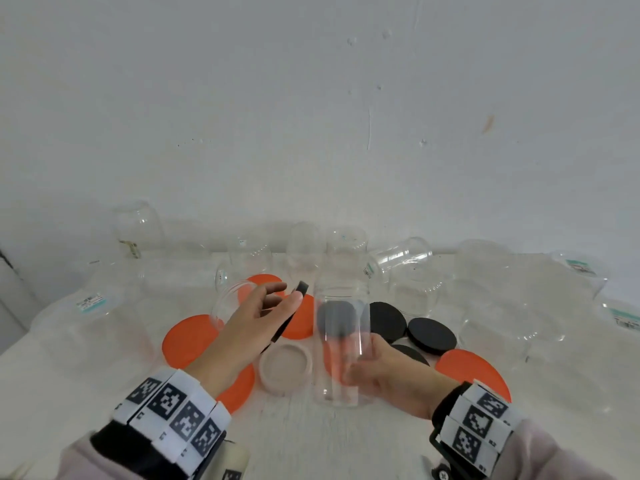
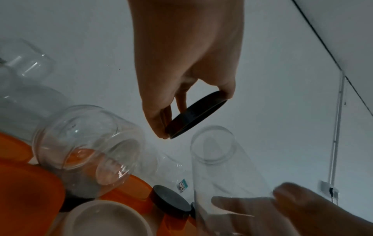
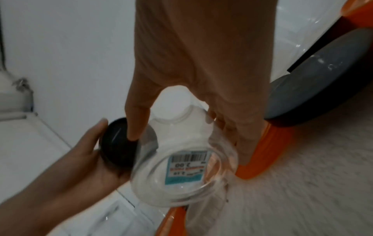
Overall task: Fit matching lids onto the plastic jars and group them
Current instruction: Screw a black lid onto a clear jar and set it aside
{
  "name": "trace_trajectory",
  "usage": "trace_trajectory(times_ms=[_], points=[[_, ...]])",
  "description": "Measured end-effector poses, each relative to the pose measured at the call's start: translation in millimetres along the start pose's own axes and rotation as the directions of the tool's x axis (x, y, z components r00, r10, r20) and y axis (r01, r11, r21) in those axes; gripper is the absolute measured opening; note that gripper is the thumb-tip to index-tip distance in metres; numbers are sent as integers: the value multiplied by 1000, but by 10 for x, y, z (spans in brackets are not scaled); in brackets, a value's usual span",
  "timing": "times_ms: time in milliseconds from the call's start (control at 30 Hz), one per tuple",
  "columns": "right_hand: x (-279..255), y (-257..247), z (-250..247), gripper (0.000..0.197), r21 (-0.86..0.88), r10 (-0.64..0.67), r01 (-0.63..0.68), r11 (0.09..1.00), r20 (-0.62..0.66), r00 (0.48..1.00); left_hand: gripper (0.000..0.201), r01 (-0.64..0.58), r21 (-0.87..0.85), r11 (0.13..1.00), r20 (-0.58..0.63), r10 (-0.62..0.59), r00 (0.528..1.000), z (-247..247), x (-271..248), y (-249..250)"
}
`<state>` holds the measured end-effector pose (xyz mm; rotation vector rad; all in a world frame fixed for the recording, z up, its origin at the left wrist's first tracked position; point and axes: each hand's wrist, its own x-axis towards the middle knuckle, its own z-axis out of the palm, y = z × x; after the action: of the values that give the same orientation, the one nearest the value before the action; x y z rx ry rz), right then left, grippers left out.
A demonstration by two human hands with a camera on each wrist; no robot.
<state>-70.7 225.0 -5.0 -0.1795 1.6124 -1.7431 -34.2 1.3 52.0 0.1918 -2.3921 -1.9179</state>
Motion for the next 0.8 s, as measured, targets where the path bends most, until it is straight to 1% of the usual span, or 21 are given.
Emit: trace_trajectory(times_ms=[67,133,233,367,467,567,633,700,800], points=[[-36,25,25,82,-185,-4,0,983,-24,1000,73,-18,-17,1000,-3,18,1000,2,-8,22],[-57,51,32,92,-297,-29,14,955,-44,999,70,-33,-28,999,-4,33,999,9,-17,35],[-59,100,43,101,-370,-66,52,927,-27,997,62,-48,-39,998,-17,47,999,30,-29,48],[-21,161,54,109,-451,-105,79,889,-34,994,50,-72,24,997,-9,72,997,80,-50,73],[13,205,79,113,-507,-136,106,856,-23,990,53,-93,48,995,21,92,996,125,-65,83],[51,255,85,103,-579,-159,94,810,-63,985,62,-141,87,986,73,135,988,162,-93,99],[60,256,80,101,-605,-167,82,792,-86,982,68,-173,119,978,102,162,982,180,-108,100],[52,224,72,105,-587,-181,105,803,-71,981,75,-200,161,966,134,180,975,201,-121,84],[19,139,94,112,-513,-221,186,838,-7,975,81,-235,252,939,162,199,967,231,-138,62]])
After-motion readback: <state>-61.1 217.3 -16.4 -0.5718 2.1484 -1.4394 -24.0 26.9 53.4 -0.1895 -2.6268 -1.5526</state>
